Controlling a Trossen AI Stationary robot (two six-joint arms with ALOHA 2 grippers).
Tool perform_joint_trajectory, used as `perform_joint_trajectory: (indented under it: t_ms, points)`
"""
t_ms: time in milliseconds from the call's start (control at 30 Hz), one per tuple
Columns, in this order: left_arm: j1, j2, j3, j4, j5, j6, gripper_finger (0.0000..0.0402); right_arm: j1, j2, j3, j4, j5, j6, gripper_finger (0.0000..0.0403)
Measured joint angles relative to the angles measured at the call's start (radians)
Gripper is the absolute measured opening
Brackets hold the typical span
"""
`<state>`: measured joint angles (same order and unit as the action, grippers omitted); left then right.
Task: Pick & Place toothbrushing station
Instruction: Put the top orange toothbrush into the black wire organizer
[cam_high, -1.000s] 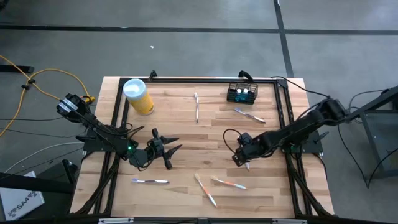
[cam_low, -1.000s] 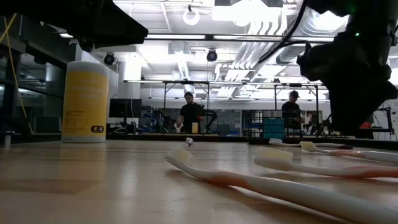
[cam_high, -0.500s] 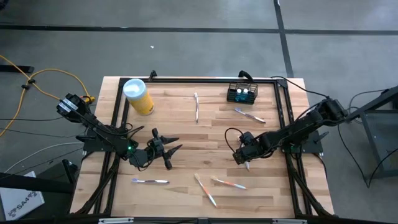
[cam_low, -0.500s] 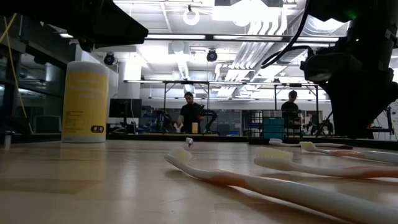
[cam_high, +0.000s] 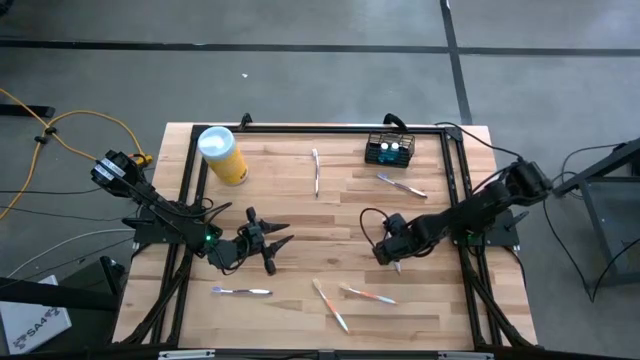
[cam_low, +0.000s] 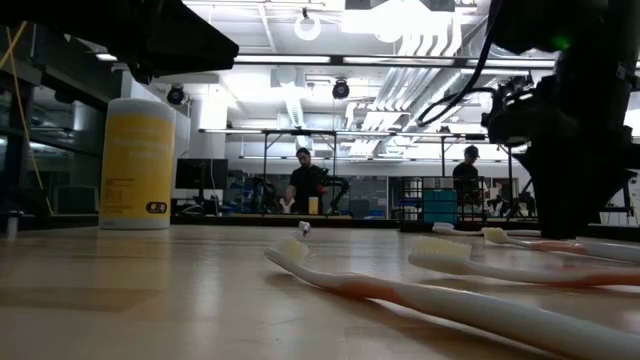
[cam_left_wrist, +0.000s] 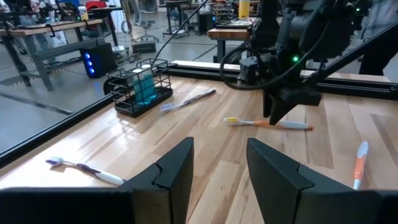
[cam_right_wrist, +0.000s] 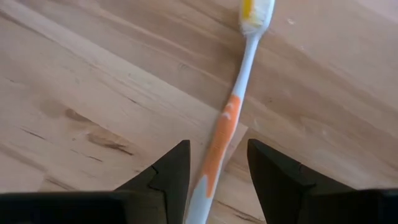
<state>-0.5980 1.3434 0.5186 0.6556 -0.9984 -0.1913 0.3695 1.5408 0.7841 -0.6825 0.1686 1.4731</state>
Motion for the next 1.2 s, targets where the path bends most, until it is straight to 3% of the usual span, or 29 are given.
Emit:
perform_joint_trajectory:
  t_ms: [567,1200]
  points:
    - [0.0,0.0,0.0,0.0,0.003,0.0,0.0141,0.001,0.065,0.002,0.065,-0.036,-0.002,0.0147]
    - [0.0,0.0,0.0,0.0,0.006,0.0,0.0141,0.001,0.067,0.0,0.036,-0.034,-0.003,0.0024]
